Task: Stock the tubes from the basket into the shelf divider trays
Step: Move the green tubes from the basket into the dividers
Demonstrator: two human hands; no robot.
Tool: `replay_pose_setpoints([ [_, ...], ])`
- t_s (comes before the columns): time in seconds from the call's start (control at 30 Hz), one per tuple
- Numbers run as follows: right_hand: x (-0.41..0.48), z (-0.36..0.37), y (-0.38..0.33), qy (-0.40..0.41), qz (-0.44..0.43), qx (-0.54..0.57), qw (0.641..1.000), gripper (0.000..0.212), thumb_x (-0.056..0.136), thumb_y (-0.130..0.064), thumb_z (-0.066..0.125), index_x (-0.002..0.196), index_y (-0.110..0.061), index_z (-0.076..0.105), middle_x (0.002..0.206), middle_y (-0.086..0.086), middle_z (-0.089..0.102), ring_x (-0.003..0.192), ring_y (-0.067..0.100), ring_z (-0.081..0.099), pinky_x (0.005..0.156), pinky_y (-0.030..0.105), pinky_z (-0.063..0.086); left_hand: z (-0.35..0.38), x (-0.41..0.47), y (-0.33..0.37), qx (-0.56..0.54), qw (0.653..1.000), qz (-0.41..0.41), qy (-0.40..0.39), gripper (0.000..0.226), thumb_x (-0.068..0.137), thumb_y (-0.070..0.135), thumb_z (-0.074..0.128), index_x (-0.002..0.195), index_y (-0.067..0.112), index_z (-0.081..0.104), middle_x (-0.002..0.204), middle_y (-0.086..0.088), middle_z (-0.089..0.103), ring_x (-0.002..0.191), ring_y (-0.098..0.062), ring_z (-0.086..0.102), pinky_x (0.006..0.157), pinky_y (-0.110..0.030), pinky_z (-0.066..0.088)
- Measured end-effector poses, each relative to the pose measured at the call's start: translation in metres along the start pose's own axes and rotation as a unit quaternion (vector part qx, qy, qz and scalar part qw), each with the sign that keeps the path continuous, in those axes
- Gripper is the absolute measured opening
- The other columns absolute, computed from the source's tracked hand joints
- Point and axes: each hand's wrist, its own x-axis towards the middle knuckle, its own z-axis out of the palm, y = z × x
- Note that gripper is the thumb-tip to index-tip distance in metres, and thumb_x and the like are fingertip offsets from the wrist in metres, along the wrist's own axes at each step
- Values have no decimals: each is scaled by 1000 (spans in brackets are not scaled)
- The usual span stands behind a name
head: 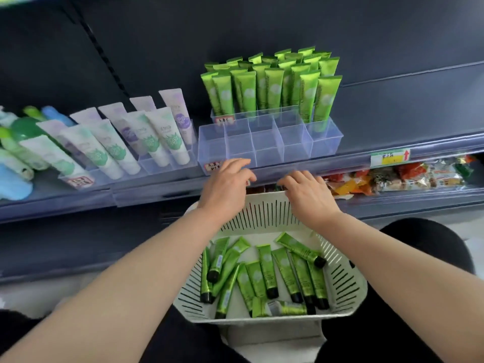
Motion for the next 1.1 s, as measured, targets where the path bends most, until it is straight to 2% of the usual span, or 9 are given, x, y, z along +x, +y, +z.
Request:
replay_pose_setpoints([
  [0.1,-15,27,-9,-66,5,7,998,43,90,-12,50,130,-26,49,128,-2,51,120,24,44,91,39,38,19,-27,-4,-7,1000,18,13,31,84,-9,58,99,13,72,132,-7,59,125,-27,48,98,-47,47],
  [0.2,-29,50,-12,-129,21,2,991,46,90,-11,48,133,-27,46,131,-3,48,122,22,43,95,38,37,42,-52,-8,-2,999,0,-52,34,88,-5,55,109,18,69,136,-1,55,129,-21,43,105,-43,41],
  [0.3,-41,69,-14,-191,49,4,980,48,89,-7,47,134,-25,45,130,-1,48,121,22,43,95,38,37,66,-71,-15,-3,993,-24,-114,36,92,0,54,120,21,64,136,5,53,128,-14,40,110,-33,35],
  [0.47,-55,99,-11,-321,97,-10,942,51,86,-2,44,135,-16,43,134,9,46,125,30,43,105,45,37,102,-98,-20,-42,976,-96,-193,32,94,4,52,120,20,61,131,5,56,122,-13,45,105,-34,41],
  [0.53,-61,112,-7,-356,119,1,927,51,88,-3,41,138,-11,39,137,13,44,127,32,43,105,45,38,113,-107,-21,-46,971,-101,-212,34,94,4,52,123,19,60,134,3,54,126,-14,44,109,-33,37],
  [0.63,-68,128,1,-371,145,27,917,46,91,-7,40,138,-9,37,136,14,45,125,32,44,103,46,40,123,-111,-22,-53,968,-104,-224,37,94,1,52,126,19,59,137,3,52,129,-15,42,108,-31,34],
  [0.8,-70,146,2,-378,166,30,910,51,90,-6,39,140,-11,34,136,15,45,124,35,44,101,51,40,133,-113,-21,-76,959,-127,-241,34,95,2,51,123,19,61,134,3,54,127,-16,43,104,-34,41],
  [0.97,-69,155,5,-350,207,50,912,49,90,-9,51,136,-12,37,130,15,47,121,36,47,98,46,44,142,-119,-19,-83,951,-136,-266,30,96,8,52,124,17,60,133,1,54,125,-18,45,103,-32,39],
  [1.1,-73,156,1,-393,227,58,889,61,84,-10,61,137,-13,32,129,14,46,118,35,48,92,45,48,146,-121,-18,-94,945,-153,-272,29,96,10,53,123,18,60,133,2,55,126,-18,45,106,-34,40],
])
